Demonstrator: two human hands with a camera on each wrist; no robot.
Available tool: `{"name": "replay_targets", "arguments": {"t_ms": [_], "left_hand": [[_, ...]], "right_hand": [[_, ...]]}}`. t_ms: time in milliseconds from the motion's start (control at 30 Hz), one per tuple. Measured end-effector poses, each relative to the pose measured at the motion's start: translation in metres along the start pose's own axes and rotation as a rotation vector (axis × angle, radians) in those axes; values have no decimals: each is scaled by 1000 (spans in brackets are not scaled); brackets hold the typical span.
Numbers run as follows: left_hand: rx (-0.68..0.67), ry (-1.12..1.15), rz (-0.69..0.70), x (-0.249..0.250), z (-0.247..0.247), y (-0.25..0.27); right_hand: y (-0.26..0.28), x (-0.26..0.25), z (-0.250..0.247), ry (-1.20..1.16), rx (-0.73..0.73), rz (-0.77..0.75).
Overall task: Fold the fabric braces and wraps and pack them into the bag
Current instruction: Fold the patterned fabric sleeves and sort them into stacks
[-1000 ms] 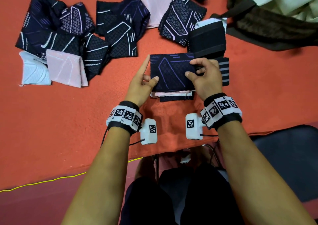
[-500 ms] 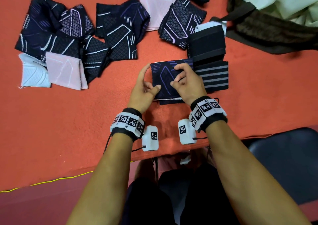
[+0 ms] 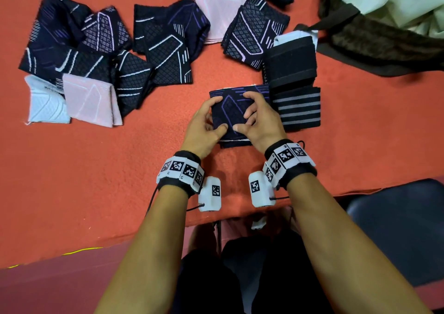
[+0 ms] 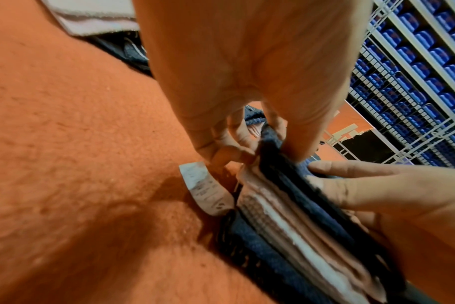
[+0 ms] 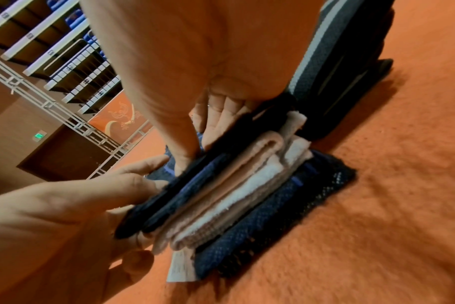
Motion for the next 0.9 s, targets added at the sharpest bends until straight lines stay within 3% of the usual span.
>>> {"name": "replay_targets", "arguments": {"t_ms": [267,400,500,700,900], "left_hand": [[7,-22,-77,-4,6,-9],[0,-119,-96,-19,6,-11],[-25,-153,-109,3,4,4],[114,-198,-252,30,-24,37],[257,-153,-326,35,-74,54]], "right_hand": [[-7,2,-1,11,-4,-1],[-7,-5,-1,87,-65,29],[-9,-17,-6,172,-136,47],[-8,-53,-12,277,-270,67],[-6,-116,10,373,-380,-52]]}}
Point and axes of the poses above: each hand's wrist, its own y-axis away from the middle knuckle, its own z-axis out of the palm, x = y × z, the point moved 4 cm from there along -y, towards the middle knuckle, and after that the axes turned 1 degree about -x, right-handed, at the moved point
